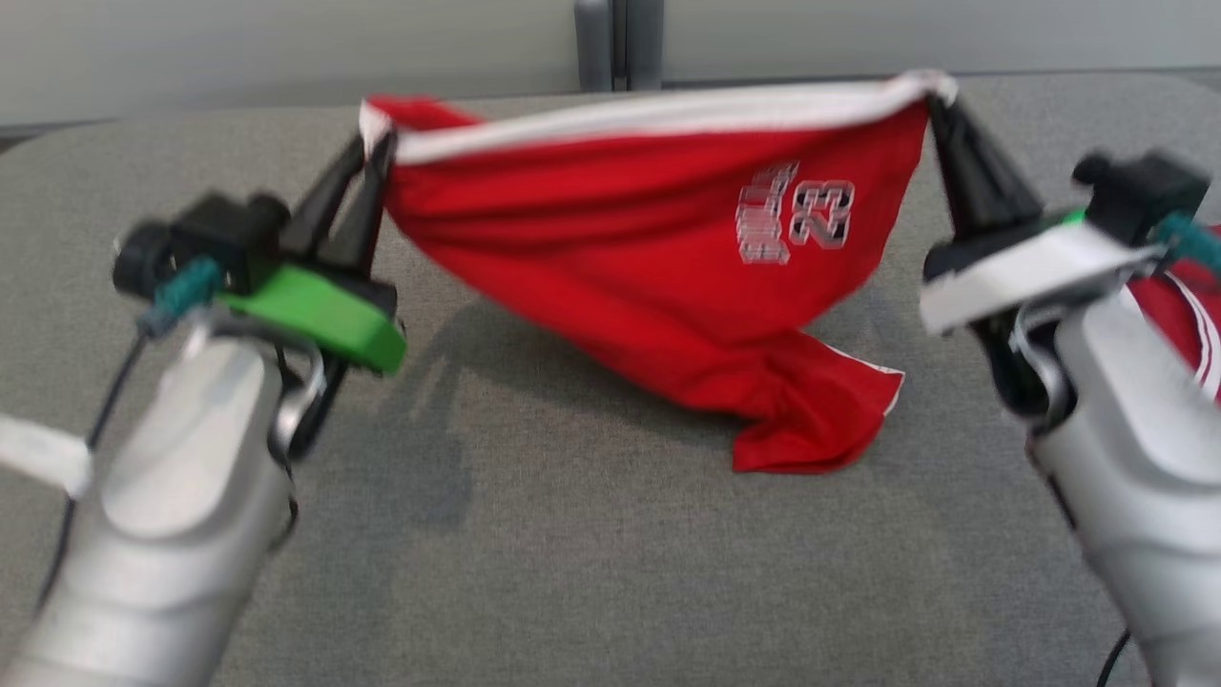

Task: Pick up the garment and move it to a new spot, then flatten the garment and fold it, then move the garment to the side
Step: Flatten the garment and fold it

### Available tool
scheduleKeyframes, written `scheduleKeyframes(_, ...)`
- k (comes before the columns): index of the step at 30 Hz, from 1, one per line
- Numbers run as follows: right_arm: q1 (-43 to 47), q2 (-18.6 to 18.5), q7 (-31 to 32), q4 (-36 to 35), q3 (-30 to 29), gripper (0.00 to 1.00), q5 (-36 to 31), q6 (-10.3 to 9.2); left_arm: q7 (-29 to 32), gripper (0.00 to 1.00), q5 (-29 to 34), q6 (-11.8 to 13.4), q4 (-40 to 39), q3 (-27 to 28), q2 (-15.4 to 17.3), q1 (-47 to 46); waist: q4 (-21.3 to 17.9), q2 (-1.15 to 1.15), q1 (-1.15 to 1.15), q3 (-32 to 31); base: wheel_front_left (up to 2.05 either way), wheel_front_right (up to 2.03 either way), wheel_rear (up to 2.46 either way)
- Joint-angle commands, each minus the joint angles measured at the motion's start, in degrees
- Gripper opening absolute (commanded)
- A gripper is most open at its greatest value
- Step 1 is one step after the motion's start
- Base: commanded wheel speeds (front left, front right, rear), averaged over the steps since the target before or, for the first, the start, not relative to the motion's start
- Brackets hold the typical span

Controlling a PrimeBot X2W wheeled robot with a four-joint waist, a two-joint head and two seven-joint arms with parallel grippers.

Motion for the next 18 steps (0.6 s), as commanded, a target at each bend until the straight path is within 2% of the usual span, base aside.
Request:
scheduleKeyframes(1,-2.0,-0.43,-0.14,0.5,-0.11,0.0,-0.49,-0.1,0.31,0.0,0.24,-0.16,0.28,-0.42,0.49,-2.46,0.4,0.0,0.0,6.65,0.0,0.0,0.0)
scheduleKeyframes(4,-15.94,-1.66,-0.14,3.74,-0.78,0.0,-3.13,-0.1,0.67,0.0,0.59,-0.09,3.86,-3.64,2.21,-16.42,0.63,0.0,0.0,11.05,0.0,0.0,0.0)
scheduleKeyframes(6,-24.7,-2.03,-0.14,6.26,-1.6,0.0,-4.63,-0.1,0.39,0.0,0.93,-0.07,6.47,-3.62,2.6,-25.12,0.59,0.0,0.0,13.69,0.0,0.0,0.0)
scheduleKeyframes(9,-35.64,-2.67,-0.14,10.52,-0.49,0.0,-10.35,-0.1,0.09,0.0,3.1,-0.03,11.12,-3.04,1.99,-35.25,0.28,0.0,0.0,15.68,0.0,0.0,0.0)
scheduleKeyframes(12,-45.63,-2.28,-0.15,14.13,-3.03,0.0,-14.29,-0.1,-0.23,0.0,5.06,1.27,13.26,-1.73,0.82,-44.25,0.09,0.0,0.0,17.89,0.0,0.0,0.0)
scheduleKeyframes(15,-47.3,-1.38,-0.13,16.27,-2.45,0.0,-17.23,-0.1,-0.04,0.0,6.28,1.29,12.26,-0.09,-0.94,-44.78,0.61,0.0,0.0,19.14,0.0,0.0,0.0)
scheduleKeyframes(18,-44.87,-1.45,-0.14,17.36,-0.8,0.0,-17.11,-0.1,-0.06,0.0,6.53,0.85,11.85,1.23,-1.85,-39.7,0.79,0.0,0.0,19.68,0.0,0.0,0.0)
